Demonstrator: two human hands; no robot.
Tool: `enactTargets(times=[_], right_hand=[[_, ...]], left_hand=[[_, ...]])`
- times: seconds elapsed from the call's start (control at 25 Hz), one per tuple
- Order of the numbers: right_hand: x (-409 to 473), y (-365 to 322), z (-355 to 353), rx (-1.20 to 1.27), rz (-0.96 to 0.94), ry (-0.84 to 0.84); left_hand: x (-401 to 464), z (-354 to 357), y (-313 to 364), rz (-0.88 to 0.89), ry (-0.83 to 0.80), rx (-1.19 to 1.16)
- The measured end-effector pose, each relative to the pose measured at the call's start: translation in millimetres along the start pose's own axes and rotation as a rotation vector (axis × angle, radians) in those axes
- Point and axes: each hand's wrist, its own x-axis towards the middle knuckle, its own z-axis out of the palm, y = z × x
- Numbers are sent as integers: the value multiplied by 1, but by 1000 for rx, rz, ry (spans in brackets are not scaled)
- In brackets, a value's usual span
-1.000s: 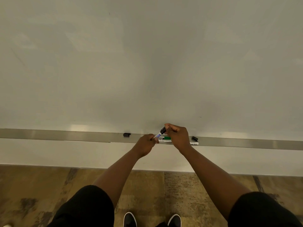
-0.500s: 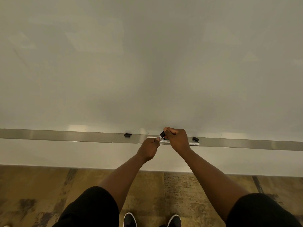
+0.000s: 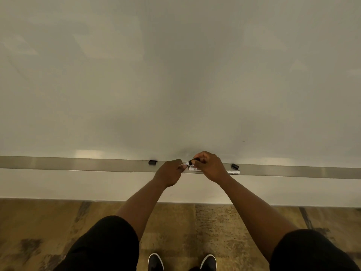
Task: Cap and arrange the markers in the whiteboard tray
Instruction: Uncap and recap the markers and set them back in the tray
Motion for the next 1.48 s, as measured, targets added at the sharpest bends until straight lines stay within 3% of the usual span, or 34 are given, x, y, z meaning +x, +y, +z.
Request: enactTargets(times=[0.16,0.4,0.6,0.72,1.04,1.28,1.48], right_hand=[[0,13,15,-331,-120,-101],[13,27,47,-717,-222,-88],[27,33,64,-730,-167,-42],[30,37,71,-715,-130,-33],[30,45,83,-809,-150,-57],[28,45,58,-864,-188,-11],[31,55,19,-1005,-192,-43]], left_hand=[[12,-7,-15,10,24,168],[24,-3,-32,105,67,554],[27,-9,-63,34,203,653],[27,-15,-80,9,181,747],[32,-19,-89,-11,91,722],[26,-24,-84,37,138,773],[29,-19,-75,116,134,601]])
